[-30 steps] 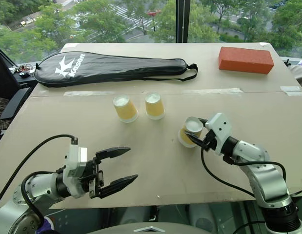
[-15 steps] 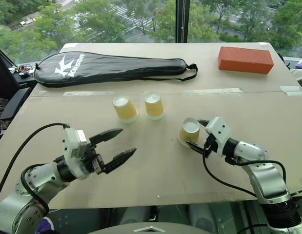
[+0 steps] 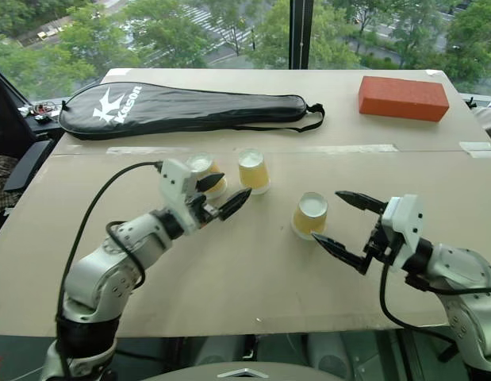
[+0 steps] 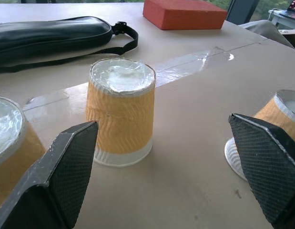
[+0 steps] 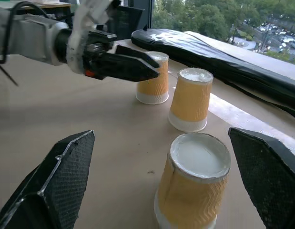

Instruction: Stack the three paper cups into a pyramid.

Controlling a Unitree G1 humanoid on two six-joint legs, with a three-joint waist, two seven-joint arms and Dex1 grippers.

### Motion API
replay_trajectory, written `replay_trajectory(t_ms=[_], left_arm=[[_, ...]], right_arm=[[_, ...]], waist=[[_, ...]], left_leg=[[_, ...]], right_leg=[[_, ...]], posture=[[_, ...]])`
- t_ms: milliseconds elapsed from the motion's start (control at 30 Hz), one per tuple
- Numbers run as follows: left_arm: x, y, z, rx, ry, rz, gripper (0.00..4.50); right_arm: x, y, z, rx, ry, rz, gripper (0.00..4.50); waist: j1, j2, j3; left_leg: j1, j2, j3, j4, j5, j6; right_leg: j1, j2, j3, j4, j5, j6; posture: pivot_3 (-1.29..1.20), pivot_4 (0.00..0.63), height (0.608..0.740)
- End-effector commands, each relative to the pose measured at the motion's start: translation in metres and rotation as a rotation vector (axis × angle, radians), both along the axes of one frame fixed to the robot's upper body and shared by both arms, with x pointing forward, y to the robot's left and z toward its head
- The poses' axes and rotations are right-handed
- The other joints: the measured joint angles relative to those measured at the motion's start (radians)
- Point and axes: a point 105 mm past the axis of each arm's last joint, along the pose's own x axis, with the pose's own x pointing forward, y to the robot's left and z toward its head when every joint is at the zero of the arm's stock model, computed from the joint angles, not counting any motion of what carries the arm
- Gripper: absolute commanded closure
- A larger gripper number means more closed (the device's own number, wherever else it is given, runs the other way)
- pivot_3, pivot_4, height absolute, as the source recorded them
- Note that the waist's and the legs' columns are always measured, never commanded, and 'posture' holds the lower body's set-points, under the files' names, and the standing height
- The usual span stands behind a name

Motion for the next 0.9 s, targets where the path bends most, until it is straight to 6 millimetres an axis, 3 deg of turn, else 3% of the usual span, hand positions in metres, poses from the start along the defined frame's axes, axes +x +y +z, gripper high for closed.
replay_trajectory(t_ms=[33, 333, 633, 733, 833, 900], left_arm=[[0.010, -0.007, 0.002, 0.038, -0.025, 0.040, 0.00], [0.035, -0.015, 0.002, 0.050, -0.030, 0.114, 0.00], [0.053, -0.026, -0.004, 0.075, -0.046, 0.099, 0.00], [0.056, -0.029, -0.006, 0.074, -0.056, 0.085, 0.73], [0.055, -0.025, -0.007, 0.116, -0.094, 0.063, 1.99], [0.049, -0.024, -0.008, 0.138, -0.110, 0.006, 2.04]], right_arm=[[-0.011, 0.001, 0.017, 0.014, -0.031, 0.033, 0.06], [-0.028, -0.013, 0.024, -0.019, -0.030, 0.003, 0.06], [-0.023, -0.017, 0.022, -0.039, -0.058, -0.064, 0.06], [-0.021, -0.016, 0.021, -0.043, -0.065, -0.070, 0.00], [-0.019, -0.017, 0.020, -0.050, -0.070, -0.080, 0.00], [-0.018, -0.017, 0.019, -0.052, -0.070, -0.083, 0.00]], waist=[[-0.004, -0.001, 0.000], [0.000, -0.002, 0.000], [0.000, -0.002, 0.000], [-0.001, -0.003, 0.001], [-0.001, -0.003, 0.001], [-0.001, -0.003, 0.001]], left_leg=[[0.000, 0.000, 0.000, 0.000, 0.000, 0.000], [0.000, 0.000, 0.000, 0.000, 0.000, 0.000], [0.000, 0.000, 0.000, 0.000, 0.000, 0.000], [0.000, -0.001, 0.001, 0.000, 0.000, 0.000], [-0.001, -0.001, 0.000, 0.000, 0.000, 0.000], [-0.001, 0.000, 0.000, 0.000, 0.000, 0.000]], right_leg=[[0.000, 0.000, 0.000, 0.000, 0.000, 0.000], [0.000, 0.000, 0.000, 0.000, 0.000, 0.000], [0.000, 0.000, 0.001, 0.000, 0.000, 0.001], [0.000, 0.000, 0.001, 0.000, 0.000, 0.000], [0.000, 0.000, 0.001, 0.000, 0.001, -0.001], [0.000, 0.000, 0.000, 0.000, 0.001, -0.001]], posture=[[0.00, 0.150, 0.740], [0.00, 0.150, 0.740], [0.00, 0.150, 0.740], [0.00, 0.150, 0.740], [0.00, 0.150, 0.740], [0.00, 0.150, 0.740]])
